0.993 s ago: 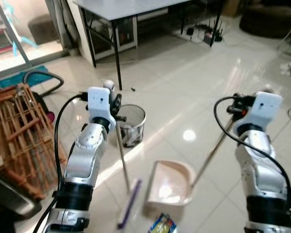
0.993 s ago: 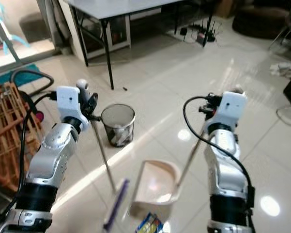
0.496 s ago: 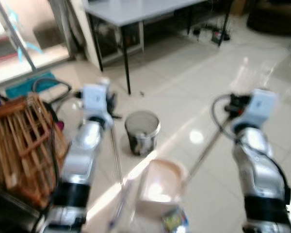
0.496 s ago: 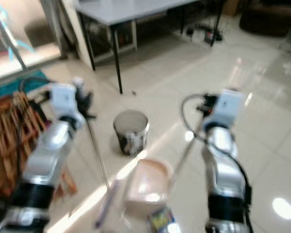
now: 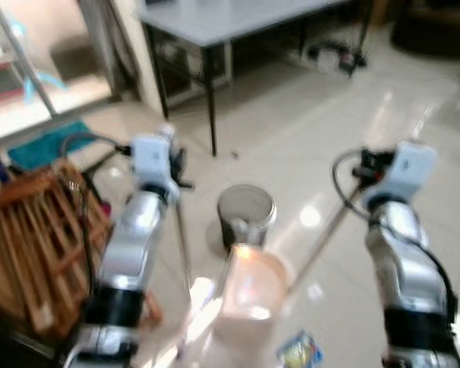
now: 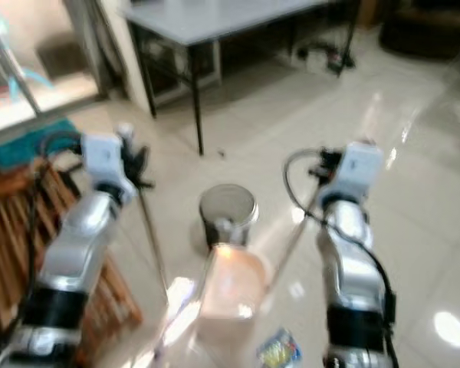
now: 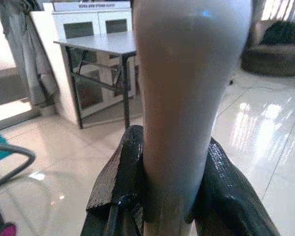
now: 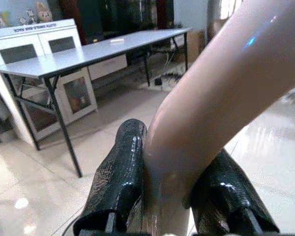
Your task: Sweep floor
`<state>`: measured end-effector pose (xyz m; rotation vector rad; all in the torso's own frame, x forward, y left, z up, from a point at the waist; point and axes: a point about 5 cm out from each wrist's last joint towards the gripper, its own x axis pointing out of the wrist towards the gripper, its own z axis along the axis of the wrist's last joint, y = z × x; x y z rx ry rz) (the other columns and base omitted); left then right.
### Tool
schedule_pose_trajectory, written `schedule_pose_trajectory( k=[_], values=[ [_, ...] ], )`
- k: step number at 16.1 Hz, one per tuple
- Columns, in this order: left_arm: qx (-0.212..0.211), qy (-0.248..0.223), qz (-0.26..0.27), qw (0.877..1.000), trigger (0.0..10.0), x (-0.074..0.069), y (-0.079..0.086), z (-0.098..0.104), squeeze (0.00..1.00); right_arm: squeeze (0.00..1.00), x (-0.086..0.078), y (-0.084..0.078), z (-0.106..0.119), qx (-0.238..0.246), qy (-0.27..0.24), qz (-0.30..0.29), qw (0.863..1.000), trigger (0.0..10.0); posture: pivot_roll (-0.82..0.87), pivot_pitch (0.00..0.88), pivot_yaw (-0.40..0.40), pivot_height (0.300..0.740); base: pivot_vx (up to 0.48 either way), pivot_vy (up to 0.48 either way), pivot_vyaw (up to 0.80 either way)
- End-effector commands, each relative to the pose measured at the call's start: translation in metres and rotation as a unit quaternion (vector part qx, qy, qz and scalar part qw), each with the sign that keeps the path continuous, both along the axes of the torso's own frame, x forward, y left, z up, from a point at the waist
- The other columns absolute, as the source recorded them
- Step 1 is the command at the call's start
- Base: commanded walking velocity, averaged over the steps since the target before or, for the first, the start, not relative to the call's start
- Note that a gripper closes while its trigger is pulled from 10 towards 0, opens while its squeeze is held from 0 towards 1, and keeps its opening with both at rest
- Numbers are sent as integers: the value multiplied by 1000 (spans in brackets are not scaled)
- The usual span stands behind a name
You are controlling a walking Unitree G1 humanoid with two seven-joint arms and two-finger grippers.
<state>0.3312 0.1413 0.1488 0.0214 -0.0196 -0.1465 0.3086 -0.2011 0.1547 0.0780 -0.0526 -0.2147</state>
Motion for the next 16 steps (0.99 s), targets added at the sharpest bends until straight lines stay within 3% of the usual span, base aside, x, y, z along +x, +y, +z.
schedule_pose_trajectory(
  k=[1,3,16],
  values=[
    [24,-30,8,999,10000,2,6,11,0,0,3,7,16,-2,-37,10,999,10000,19,17,21,740,296,-296,0],
    [36,-35,-7,999,10000,1,-1,12,0,0,2,7,16,-1,-36,11,999,10000,19,15,23,740,0,-476,0],
    [41,-37,-18,998,10000,2,-6,11,0,0,1,4,14,-3,-35,8,999,10000,10,17,33,740,0,-480,0]
  ],
)
